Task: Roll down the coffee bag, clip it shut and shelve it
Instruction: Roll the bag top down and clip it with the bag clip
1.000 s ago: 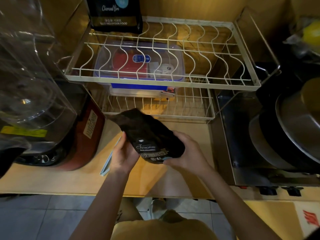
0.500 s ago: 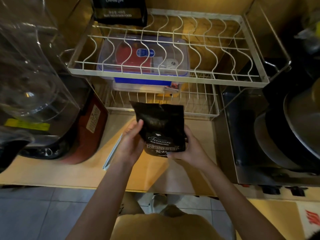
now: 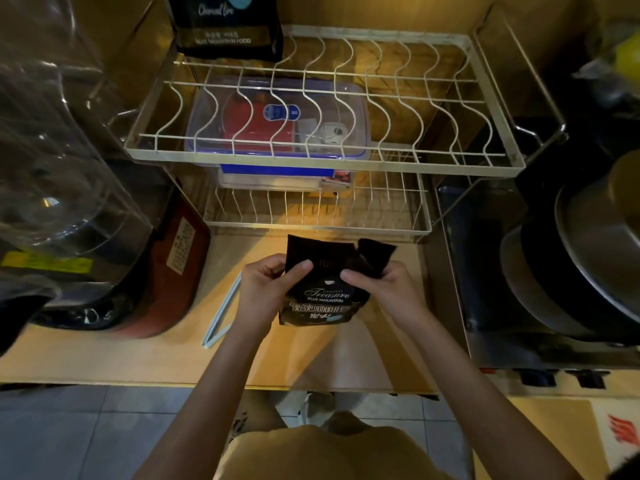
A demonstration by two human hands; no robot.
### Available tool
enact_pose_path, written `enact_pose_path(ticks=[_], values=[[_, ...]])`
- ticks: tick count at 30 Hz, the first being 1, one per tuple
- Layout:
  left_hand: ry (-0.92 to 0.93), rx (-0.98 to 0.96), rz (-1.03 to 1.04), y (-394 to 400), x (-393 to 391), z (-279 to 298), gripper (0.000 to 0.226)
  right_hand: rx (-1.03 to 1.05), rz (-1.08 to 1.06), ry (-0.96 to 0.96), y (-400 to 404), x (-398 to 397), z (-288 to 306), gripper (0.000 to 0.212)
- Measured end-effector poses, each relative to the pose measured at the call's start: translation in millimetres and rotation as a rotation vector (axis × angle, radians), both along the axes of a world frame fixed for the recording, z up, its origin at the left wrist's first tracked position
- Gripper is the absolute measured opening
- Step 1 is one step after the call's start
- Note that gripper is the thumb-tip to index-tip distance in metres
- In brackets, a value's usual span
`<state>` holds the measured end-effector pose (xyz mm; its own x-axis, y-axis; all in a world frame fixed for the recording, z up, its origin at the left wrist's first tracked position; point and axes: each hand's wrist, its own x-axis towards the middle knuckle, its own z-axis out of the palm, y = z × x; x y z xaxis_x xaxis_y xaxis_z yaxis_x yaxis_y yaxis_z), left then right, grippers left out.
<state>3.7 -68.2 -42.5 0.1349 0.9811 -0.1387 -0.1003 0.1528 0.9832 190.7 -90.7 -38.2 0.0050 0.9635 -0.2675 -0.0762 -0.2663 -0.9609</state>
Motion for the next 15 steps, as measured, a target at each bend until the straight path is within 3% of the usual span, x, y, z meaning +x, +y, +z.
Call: enact_pose_path(ticks=[6,11,15], values=[[-0.035,-0.027,0.013,-2.0,-7.3,-6.9,0.023,0.027,0.022,-0.053,-1.0,-2.6,-0.2,0.014],[0.007,-0.021,-0.083,-1.3,-7.9,-8.8,0.025,0.004,0.089,-0.013,0.2,0.2,-0.9,0.030],[-0.006,-0.039,-0.104,6.0,-5.5,-7.6,0.027,-0.035,0.114,0.006,2.9,-0.7,2.5,0.018]])
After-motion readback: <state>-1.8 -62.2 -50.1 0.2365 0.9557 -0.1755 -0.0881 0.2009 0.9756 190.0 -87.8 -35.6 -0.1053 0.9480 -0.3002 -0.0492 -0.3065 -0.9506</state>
